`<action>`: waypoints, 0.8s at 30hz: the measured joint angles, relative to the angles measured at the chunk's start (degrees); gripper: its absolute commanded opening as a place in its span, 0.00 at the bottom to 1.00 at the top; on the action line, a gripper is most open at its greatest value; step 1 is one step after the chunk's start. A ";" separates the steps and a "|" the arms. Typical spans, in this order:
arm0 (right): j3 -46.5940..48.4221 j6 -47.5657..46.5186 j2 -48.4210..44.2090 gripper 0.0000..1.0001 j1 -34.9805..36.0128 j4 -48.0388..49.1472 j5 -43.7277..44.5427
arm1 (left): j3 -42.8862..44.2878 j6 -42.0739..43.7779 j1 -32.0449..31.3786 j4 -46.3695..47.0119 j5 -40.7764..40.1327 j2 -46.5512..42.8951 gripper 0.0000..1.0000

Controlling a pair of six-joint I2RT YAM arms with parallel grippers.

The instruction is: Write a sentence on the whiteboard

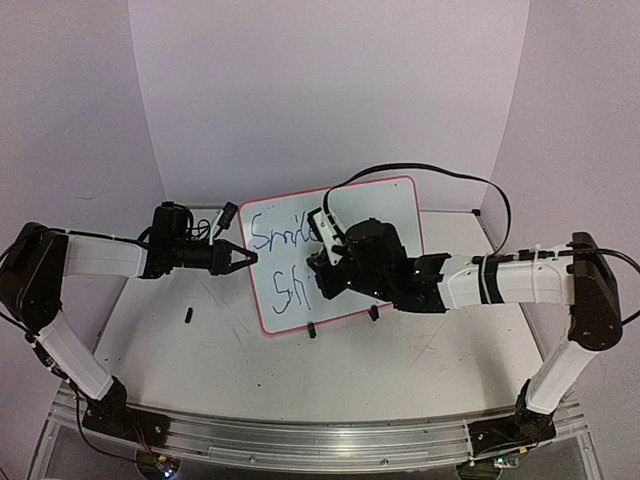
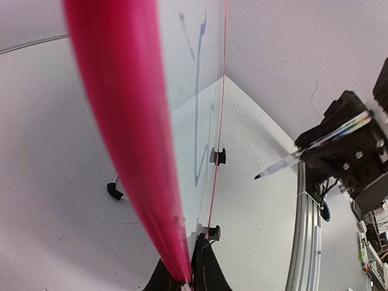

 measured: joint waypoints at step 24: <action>3.69 -6.91 2.73 0.00 -2.56 1.68 -2.89 | 0.09 0.37 -0.13 -0.04 -0.02 0.00 0.00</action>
